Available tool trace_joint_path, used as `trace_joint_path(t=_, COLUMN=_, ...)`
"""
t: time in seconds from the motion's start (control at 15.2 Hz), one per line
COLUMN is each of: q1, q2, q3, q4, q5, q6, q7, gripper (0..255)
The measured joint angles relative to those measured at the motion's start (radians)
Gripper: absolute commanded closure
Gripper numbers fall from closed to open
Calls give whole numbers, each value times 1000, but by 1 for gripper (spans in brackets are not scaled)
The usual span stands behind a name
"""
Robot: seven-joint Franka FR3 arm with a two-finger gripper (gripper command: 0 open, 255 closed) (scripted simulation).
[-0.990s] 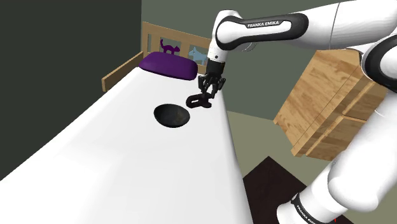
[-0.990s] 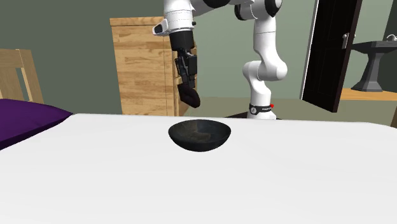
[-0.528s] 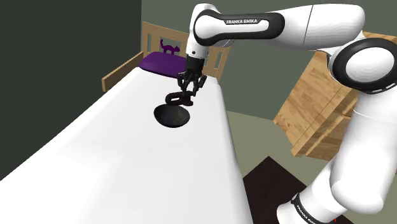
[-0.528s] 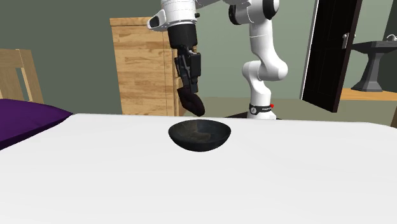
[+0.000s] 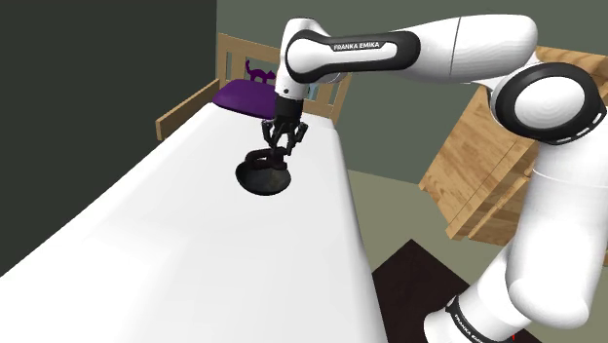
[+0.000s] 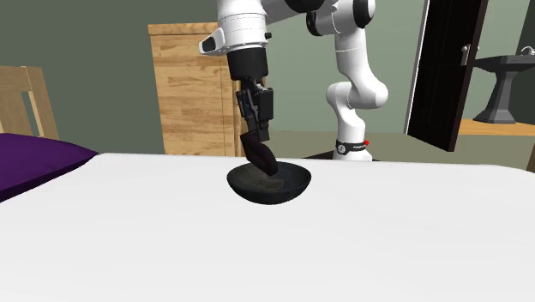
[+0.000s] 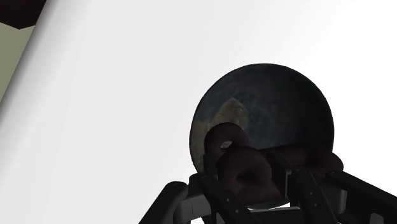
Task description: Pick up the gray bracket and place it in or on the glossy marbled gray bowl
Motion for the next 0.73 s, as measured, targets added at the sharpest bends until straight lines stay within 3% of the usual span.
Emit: trace_joint_path(t=0.73, q1=1, q2=25, q3=-2, q4=-63, q5=-4, q6=100, q7=-4, gripper=255)
